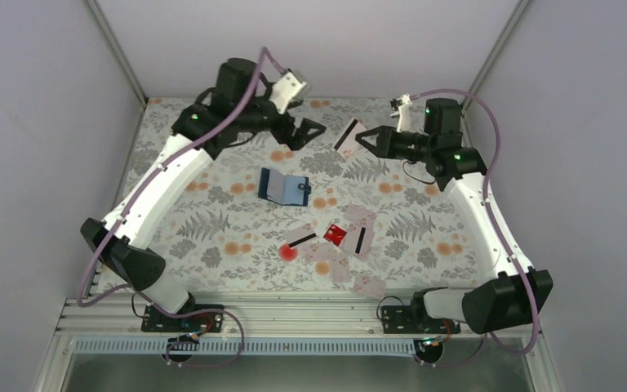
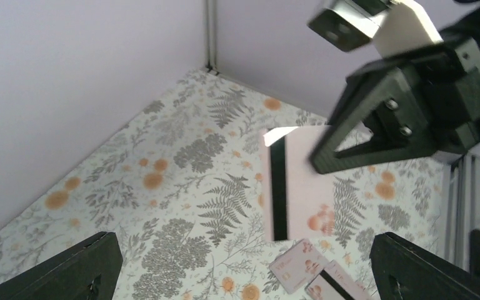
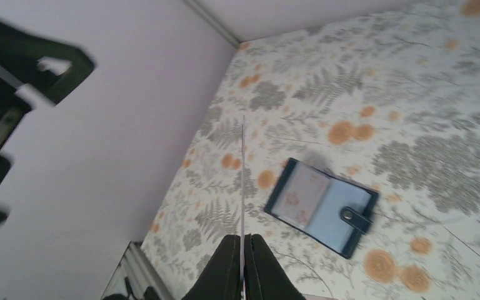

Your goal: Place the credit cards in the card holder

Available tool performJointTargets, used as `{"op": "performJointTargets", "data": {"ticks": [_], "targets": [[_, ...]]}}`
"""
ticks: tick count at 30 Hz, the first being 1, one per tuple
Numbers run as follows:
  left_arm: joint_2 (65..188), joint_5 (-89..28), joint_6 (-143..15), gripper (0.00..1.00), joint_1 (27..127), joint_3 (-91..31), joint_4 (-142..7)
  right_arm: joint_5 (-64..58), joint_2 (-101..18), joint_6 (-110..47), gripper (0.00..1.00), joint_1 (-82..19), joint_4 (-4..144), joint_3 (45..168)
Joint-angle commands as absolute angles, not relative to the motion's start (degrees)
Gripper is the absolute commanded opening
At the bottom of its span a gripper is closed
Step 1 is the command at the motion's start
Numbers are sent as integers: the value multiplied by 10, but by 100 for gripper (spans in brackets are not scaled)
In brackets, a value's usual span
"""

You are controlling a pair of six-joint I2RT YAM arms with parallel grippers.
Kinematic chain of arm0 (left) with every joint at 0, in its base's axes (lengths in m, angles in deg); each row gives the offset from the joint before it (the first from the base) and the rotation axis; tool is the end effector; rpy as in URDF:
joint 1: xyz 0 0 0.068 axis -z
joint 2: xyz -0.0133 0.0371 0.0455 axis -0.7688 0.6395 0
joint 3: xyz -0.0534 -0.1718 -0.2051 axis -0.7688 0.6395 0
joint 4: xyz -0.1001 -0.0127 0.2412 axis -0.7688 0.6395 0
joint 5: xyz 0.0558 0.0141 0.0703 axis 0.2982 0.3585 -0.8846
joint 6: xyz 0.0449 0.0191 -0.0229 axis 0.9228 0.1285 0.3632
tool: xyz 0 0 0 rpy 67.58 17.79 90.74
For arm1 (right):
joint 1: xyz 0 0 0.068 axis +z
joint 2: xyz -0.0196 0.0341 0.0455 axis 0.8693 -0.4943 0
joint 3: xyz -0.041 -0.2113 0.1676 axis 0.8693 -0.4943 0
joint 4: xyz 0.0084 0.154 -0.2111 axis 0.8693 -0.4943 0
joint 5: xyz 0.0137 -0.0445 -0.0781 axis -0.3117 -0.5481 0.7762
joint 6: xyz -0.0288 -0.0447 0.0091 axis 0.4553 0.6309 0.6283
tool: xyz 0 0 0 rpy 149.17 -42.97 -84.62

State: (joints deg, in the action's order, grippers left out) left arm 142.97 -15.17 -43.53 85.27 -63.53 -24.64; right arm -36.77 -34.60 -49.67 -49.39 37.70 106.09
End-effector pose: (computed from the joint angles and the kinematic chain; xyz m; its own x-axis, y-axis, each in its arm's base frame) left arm 0.2766 -0.2112 0.4457 -0.2387 0.3428 -0.9086 0.8669 0.4969 -0.0403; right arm 0.2673 0.0759 0.3782 -0.7605 0.1715 -0.6263 -0.4166 0.6110 0.6732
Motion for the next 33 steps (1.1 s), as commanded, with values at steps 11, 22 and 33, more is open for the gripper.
{"op": "performJointTargets", "data": {"ticks": [11, 22, 33], "targets": [[1414, 333, -559, 90, 749, -571, -321, -674, -392, -365, 4, -473, 377, 1134], [1424, 368, -587, 68, 750, -547, -341, -697, -400, -363, 4, -446, 365, 1167], [1423, 381, -575, 50, 753, -543, -326, -708, -404, -371, 4, -434, 368, 1183]]}}
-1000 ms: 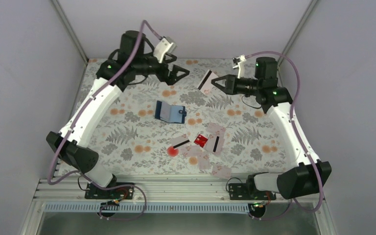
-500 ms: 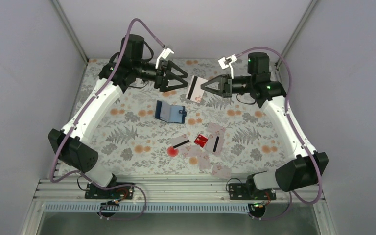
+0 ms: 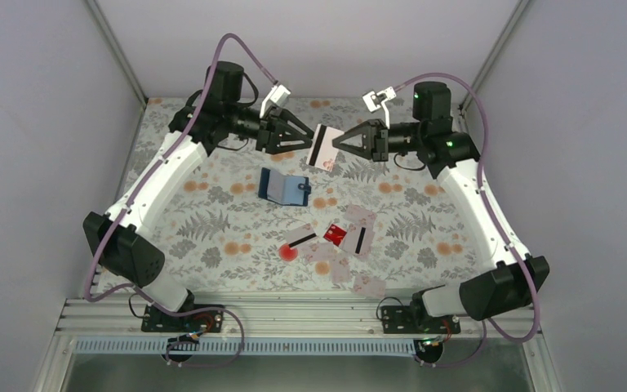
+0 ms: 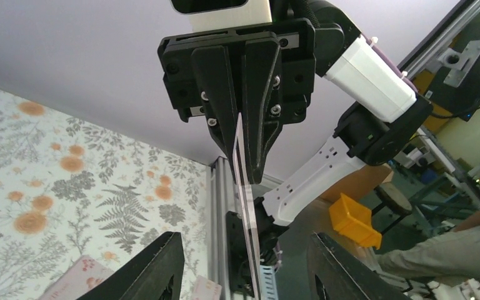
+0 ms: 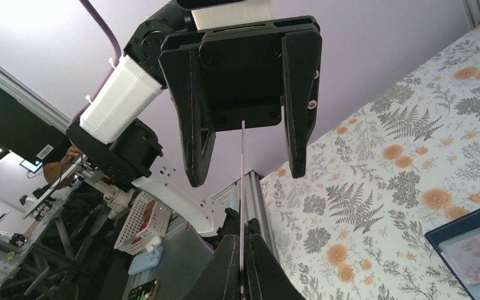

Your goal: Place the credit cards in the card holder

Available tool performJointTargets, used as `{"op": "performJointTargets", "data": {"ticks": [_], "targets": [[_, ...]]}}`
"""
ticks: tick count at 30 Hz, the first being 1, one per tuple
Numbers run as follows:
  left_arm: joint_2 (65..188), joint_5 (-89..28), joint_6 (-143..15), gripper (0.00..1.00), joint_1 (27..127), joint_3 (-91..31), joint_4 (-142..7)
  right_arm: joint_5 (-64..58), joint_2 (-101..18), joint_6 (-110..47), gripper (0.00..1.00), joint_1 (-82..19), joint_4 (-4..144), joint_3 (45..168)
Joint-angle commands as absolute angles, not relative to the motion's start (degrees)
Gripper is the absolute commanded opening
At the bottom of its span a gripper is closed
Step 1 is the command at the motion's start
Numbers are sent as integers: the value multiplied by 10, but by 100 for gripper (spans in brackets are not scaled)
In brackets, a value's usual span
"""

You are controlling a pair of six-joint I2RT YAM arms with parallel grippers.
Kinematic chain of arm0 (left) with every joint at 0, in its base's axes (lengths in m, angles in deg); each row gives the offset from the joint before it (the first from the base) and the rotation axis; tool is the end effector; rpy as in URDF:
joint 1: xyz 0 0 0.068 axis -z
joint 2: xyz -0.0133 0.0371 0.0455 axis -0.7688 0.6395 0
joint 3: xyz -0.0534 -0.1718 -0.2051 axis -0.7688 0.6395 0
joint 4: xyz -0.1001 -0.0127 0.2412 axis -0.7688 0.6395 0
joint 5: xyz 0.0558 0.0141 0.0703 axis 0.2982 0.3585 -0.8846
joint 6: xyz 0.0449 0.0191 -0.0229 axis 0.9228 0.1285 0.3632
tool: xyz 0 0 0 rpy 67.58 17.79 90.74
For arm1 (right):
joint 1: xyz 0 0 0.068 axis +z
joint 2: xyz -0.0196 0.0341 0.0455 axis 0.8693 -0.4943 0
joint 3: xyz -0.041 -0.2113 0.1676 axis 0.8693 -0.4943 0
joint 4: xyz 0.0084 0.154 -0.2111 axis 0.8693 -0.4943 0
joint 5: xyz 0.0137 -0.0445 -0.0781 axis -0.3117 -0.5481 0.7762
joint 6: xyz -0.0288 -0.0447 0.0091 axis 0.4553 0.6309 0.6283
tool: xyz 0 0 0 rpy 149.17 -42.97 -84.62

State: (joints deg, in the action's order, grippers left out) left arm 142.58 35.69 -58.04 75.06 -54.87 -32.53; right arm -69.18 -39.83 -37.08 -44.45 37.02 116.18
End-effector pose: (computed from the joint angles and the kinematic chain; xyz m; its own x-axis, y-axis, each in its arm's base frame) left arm 0.2938 -0.1735 0.4224 -0.5005 0.2033 -0.8415 0.8447 -0.0983 -0.5261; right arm 0.2625 0.1105 0.4183 -0.6233 -0.1173 -0.7731 -0.7814 0.0572 0.6214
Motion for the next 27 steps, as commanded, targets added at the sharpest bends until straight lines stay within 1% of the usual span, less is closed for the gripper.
{"op": "performJointTargets", "data": {"ticks": [1, 6, 10, 13, 16, 22, 23, 24, 26, 27], "targets": [[1423, 382, -575, 48, 754, -544, -325, -708, -405, -371, 4, -433, 368, 1185], [1425, 381, -577, 36, 759, -546, -325, -704, -408, -369, 4, -430, 368, 1186], [1428, 379, -578, 31, 764, -547, -323, -705, -412, -367, 4, -428, 366, 1190], [1430, 374, -576, 19, 765, -548, -320, -705, -414, -364, 4, -427, 363, 1194], [1431, 365, -572, 4, 765, -551, -313, -705, -417, -363, 4, -427, 363, 1198], [1430, 342, -575, 2, 765, -549, -308, -704, -420, -362, 5, -427, 362, 1201], [1430, 338, -576, 2, 765, -549, -308, -702, -419, -363, 9, -427, 360, 1201], [1430, 333, -578, 2, 765, -549, -308, -698, -419, -363, 20, -427, 357, 1202], [1429, 318, -582, 2, 765, -551, -308, -679, -421, -363, 56, -427, 348, 1203], [1430, 310, -584, 2, 764, -551, -307, -669, -420, -362, 65, -427, 342, 1202]]}}
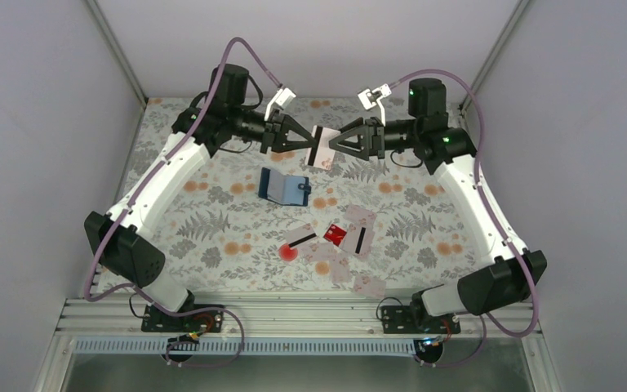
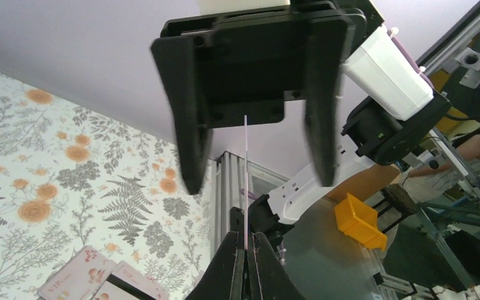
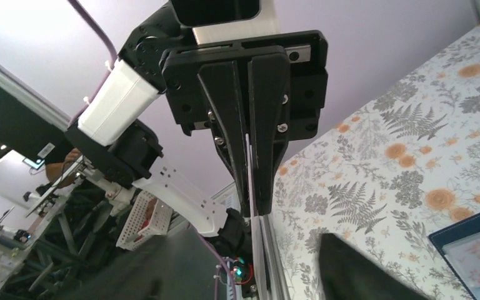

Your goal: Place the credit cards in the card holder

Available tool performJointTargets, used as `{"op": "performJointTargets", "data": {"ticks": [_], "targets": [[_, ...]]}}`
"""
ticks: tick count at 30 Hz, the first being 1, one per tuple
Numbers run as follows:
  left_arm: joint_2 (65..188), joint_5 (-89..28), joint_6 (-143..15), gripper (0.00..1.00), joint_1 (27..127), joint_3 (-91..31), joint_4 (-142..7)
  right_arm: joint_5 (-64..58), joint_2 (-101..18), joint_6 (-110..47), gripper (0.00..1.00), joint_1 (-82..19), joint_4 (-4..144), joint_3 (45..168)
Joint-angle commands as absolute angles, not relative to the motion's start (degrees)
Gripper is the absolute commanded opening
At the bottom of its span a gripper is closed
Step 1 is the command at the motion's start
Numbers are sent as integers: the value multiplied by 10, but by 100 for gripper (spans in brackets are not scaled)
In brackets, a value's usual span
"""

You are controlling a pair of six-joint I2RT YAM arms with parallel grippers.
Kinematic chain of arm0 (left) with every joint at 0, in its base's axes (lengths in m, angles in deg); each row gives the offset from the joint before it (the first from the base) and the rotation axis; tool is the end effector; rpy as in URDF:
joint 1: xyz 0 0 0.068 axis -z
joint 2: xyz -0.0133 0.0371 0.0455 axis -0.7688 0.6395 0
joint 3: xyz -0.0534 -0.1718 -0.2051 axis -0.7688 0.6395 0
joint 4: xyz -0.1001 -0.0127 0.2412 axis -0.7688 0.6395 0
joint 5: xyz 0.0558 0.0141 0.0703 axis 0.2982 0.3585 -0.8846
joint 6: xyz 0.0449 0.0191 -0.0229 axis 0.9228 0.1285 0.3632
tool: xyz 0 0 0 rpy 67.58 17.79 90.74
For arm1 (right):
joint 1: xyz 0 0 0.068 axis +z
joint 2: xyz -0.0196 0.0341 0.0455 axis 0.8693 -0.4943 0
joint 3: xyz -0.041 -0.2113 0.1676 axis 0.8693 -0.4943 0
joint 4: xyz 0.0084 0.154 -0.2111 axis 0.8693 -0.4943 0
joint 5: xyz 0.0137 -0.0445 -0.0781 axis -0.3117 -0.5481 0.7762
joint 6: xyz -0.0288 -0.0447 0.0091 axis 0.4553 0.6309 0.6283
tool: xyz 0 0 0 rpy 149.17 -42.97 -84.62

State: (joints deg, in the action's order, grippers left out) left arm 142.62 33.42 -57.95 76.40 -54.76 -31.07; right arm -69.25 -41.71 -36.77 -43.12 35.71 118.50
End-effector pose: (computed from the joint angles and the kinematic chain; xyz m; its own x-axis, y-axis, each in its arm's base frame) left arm 0.2903 -0.1802 0.4190 -0.5161 0.2215 -0.8274 0.8373 -0.0734 -0.5418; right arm 0.2668 0.1187 0.4205 -0.6274 -0.1357 -0.7668 -0.7768 0.0400 0.6285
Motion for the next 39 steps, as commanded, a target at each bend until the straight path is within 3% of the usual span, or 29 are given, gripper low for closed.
{"op": "performJointTargets", "data": {"ticks": [1, 4, 10, 18, 26, 39], "targets": [[1430, 305, -585, 2, 764, -551, -306, -656, -420, -361, 71, -427, 338, 1202], [1434, 280, -585, 2, 759, -552, -288, -611, -418, -362, 84, -427, 328, 1194], [1447, 198, -575, 2, 752, -550, -244, -440, -402, -396, 88, -428, 331, 1169], [1472, 83, -579, 3, 750, -542, -218, -329, -404, -454, 88, -429, 340, 1120], [1504, 2, -583, 2, 739, -532, -192, -348, -419, -493, 85, -422, 370, 1073], [1561, -33, -580, 2, 713, -475, -193, -285, -505, -516, 77, -352, 369, 1049]]}}
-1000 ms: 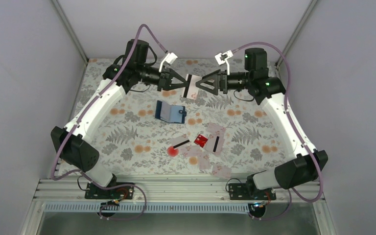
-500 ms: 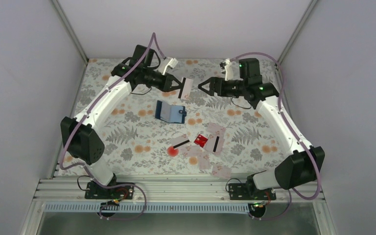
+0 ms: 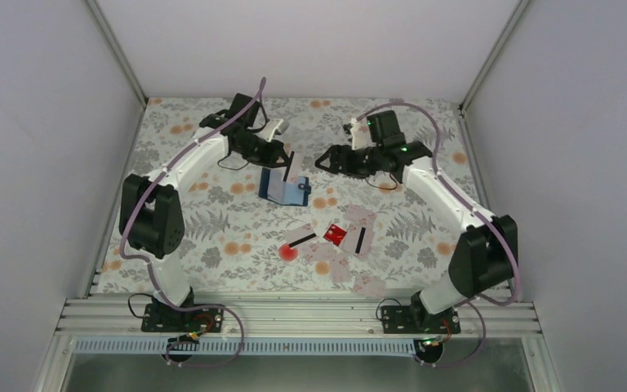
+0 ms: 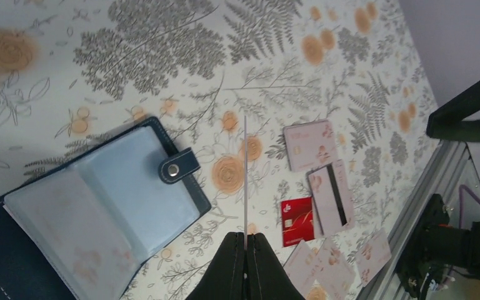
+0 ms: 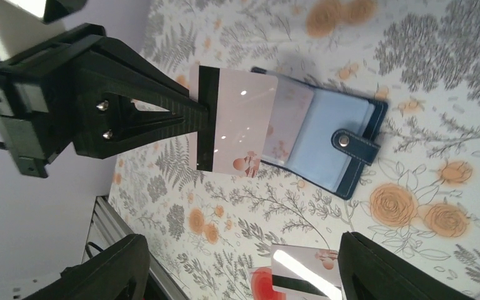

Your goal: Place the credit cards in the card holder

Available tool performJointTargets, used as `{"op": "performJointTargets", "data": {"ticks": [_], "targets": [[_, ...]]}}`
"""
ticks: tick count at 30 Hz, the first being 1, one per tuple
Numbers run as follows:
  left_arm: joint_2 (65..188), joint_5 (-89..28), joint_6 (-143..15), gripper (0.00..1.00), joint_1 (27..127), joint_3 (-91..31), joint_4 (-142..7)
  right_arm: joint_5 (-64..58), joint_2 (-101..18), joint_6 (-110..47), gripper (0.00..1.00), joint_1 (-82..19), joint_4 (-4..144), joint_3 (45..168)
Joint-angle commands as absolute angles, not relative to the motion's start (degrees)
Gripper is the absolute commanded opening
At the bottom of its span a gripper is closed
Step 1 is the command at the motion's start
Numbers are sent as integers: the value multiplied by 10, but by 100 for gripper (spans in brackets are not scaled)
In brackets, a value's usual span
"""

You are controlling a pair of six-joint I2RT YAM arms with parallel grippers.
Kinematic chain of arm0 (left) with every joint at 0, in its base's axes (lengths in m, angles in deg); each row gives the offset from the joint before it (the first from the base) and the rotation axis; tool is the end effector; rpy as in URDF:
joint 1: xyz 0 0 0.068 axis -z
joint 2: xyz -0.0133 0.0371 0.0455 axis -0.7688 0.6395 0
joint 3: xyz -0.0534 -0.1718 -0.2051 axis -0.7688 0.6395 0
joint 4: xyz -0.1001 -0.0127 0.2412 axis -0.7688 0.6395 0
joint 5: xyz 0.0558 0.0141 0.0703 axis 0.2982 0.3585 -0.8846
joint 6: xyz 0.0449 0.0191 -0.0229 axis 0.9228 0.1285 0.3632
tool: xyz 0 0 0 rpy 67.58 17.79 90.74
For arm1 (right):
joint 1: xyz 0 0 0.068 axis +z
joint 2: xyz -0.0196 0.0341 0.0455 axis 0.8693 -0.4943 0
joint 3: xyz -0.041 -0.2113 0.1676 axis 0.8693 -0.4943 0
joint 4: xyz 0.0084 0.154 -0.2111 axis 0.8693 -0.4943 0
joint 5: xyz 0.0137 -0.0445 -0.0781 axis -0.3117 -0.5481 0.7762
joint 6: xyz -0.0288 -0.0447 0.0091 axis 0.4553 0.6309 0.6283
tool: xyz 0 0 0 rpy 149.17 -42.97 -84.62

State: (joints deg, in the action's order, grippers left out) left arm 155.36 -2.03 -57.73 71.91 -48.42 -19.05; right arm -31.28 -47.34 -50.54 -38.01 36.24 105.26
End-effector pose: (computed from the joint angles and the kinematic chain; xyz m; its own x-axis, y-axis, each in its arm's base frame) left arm 0.3536 -0.1633 0.2807 -0.8540 0.2616 -0.4498 0.4983 0.6599 -0.5624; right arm 0.2950 0.1440 0.3070 -0.9017 0.0069 -0.4322 -0.3225 0.6551 0.6833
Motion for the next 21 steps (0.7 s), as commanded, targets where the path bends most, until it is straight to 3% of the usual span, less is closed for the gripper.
{"op": "performJointTargets", "data": {"ticks": [1, 8, 21], "targets": [[1564, -36, -583, 2, 711, -473, -194, -276, -514, -517, 76, -346, 368, 1052], [1592, -47, -587, 2, 694, -460, -193, -220, -586, -537, 65, -322, 336, 1075], [1624, -37, -578, 2, 670, -429, -212, -209, -679, -532, 61, -301, 321, 1124]]}}
